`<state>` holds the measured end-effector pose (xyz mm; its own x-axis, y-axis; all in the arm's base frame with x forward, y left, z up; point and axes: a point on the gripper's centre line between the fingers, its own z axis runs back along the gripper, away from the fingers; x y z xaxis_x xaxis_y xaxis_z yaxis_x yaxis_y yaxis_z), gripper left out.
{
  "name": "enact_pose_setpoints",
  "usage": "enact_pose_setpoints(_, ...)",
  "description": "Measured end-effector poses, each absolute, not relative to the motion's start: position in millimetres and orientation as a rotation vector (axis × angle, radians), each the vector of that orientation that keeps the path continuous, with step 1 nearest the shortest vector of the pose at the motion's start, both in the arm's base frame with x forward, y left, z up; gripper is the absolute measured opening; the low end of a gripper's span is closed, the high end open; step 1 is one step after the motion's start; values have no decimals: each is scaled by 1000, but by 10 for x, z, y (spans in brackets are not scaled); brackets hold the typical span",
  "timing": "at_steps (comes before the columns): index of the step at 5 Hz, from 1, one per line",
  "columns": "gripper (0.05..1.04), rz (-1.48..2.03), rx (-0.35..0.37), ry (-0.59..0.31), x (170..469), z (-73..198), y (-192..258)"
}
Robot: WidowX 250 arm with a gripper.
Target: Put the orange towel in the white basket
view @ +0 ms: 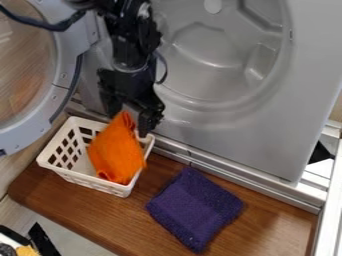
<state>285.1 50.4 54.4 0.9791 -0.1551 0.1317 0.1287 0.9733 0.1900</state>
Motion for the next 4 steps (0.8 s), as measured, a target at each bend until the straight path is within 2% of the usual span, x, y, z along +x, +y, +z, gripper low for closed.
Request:
enact_pose_setpoints(3, 1001, -208, 248, -274, 2781, 1227, 133)
enact_pose_setpoints(4, 1001, -224, 232, -285, 2761, 1243, 78)
